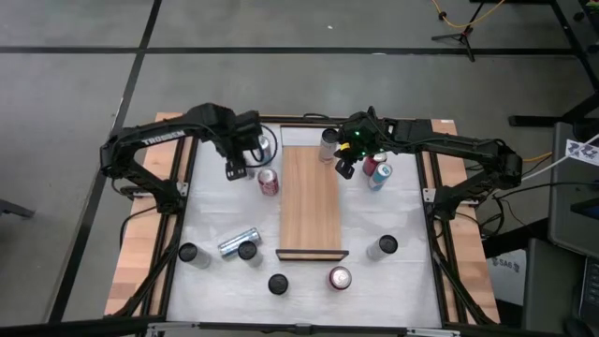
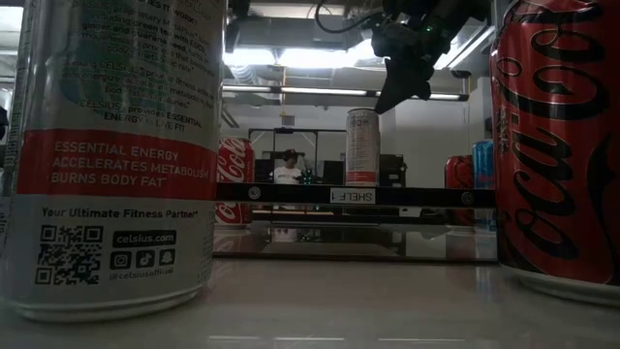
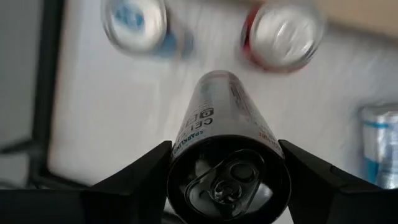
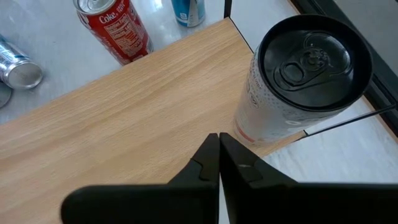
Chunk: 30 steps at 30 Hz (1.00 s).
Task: Place canned beverage on shelf
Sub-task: Put the white pink soda can on the shelf aligned with the other white pink soda can
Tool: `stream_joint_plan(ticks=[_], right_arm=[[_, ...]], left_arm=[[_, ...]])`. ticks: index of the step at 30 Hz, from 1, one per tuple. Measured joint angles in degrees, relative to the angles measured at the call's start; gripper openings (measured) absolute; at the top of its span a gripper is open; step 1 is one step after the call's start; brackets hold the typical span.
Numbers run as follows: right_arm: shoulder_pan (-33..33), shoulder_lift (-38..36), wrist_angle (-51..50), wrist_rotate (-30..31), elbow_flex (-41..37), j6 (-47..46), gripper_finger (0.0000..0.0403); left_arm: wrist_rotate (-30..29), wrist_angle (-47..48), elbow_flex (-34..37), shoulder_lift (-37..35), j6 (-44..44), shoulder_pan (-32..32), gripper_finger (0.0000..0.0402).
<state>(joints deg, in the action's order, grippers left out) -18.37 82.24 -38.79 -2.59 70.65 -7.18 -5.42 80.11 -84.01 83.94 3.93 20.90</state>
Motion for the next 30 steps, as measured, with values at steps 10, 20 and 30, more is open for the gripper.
stream_joint_plan(ticks=[10, 20, 30], right_arm=[[0.0, 0.02, 0.04, 0.0, 0.0, 0.0, 0.0001], [0.0, 0.02, 0.11, 0.0, 0.0, 0.0, 0.0001], [0.0, 0.02, 0.15, 0.0, 0.0, 0.0, 0.0001]], left_arm=[[-3.71, 3.95, -10.5, 0.07, 4.26, -0.02, 0.0236], [-4.19, 2.92, -12.83, 0.27, 5.69, -0.03, 0.0236], [-3.91, 3.09, -12.87, 6.28, 7.2, -0.03, 0.0236]])
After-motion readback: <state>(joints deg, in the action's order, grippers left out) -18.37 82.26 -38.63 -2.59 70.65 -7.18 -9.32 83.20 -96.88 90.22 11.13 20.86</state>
